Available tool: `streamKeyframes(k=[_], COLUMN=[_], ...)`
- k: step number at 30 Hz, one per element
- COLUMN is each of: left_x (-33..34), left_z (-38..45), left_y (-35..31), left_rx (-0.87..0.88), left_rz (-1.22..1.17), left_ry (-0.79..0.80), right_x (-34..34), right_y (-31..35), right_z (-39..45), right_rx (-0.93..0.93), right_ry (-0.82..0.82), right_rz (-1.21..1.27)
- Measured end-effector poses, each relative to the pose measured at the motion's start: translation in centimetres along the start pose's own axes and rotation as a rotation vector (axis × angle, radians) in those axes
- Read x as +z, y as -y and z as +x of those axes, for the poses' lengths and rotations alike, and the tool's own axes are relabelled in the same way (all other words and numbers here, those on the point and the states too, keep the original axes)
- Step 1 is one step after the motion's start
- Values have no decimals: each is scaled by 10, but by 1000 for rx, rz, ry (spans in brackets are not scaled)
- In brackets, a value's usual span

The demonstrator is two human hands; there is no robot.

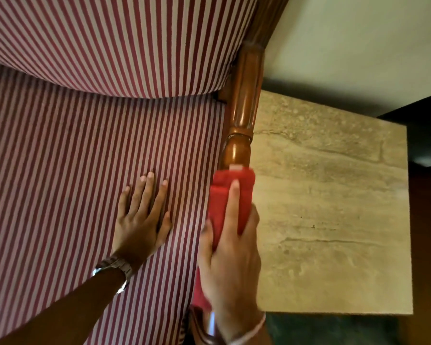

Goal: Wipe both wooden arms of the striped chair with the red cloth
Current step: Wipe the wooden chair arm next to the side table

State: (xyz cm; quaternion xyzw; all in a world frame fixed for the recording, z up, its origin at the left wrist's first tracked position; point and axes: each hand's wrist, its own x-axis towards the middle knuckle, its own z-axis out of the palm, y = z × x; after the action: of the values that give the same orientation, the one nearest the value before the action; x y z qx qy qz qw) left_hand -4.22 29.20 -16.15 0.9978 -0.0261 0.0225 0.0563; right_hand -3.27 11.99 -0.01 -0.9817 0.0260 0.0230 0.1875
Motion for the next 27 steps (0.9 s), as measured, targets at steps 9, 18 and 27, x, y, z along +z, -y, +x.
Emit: streamKeyframes(k=[9,18,27], left_x=[-9,-4,-7], left_z=[3,2,0], left_y=[-2,-2,0], left_rx=[-2,-17,-13], left_rz=[11,-26,-53], left_ry=[26,8,44], right_x=[0,-5,-3], right_y=[15,12,11], right_z=[145,103,62], right_rx=[-13,-39,27], right_ry=[-122,-88,-99], right_rz=[75,148,62])
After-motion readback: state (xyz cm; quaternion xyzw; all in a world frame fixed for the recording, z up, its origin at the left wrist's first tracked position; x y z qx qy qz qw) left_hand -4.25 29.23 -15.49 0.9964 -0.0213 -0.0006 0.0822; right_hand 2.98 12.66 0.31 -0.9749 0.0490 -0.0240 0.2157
